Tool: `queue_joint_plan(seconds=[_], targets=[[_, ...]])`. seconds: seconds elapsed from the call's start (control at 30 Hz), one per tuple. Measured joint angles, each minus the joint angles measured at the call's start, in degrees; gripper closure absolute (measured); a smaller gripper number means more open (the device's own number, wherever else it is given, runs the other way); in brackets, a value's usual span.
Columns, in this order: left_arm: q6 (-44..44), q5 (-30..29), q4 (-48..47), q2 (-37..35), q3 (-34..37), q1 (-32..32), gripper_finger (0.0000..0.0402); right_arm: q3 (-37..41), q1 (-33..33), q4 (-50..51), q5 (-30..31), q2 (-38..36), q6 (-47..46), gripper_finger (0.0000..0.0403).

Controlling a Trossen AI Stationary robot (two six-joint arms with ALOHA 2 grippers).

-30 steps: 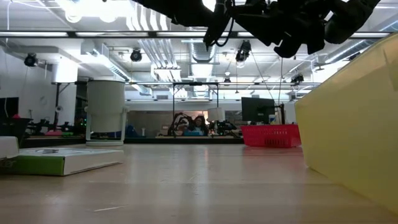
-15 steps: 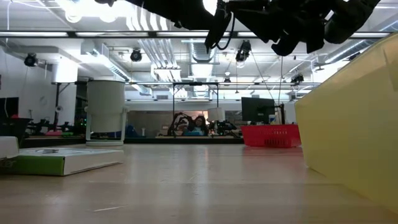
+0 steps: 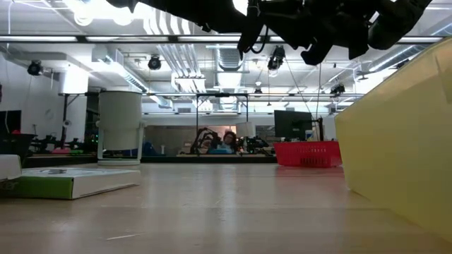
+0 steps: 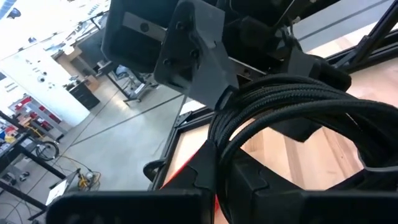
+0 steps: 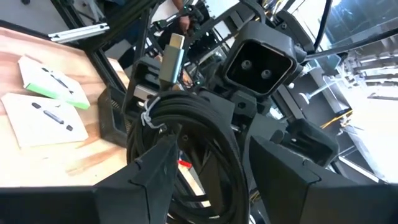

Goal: Pick and place items into bin
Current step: Put the black charger cable into the yellow bin

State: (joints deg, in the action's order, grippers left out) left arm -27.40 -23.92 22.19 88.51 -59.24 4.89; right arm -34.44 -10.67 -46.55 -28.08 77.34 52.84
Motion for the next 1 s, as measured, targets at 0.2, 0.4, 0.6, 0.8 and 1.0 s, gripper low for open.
queue_joint_plan(seconds=[0.2, 0.4, 0.6, 0.8, 1.0], targets=[[0.02, 0.09, 0.03, 0.00, 0.00, -0.07, 0.0400, 0.00, 0.02, -0.23, 0.00, 0.00, -0.08, 0.0247], [0.04, 0.25, -0.16, 0.00, 0.00, -0.07, 0.0400, 0.00, 0.02, -0.38, 0.02, 0.00, -0.09, 0.0321], [0.07, 0.39, -0.32, 0.00, 0.02, -0.05, 0.0399, 0.00, 0.02, -0.74, 0.22, -0.02, -0.07, 0.0385], [-0.01, -0.96, -0.57, -0.10, 0.15, -0.05, 0.0357, 0.00, -0.02, -0.44, 1.46, -0.09, -2.77, 0.0387], [-0.06, -6.10, -2.04, -1.13, 0.25, -0.05, 0.0275, 0.02, -0.11, 0.16, 4.94, -0.69, -5.79, 0.0388]])
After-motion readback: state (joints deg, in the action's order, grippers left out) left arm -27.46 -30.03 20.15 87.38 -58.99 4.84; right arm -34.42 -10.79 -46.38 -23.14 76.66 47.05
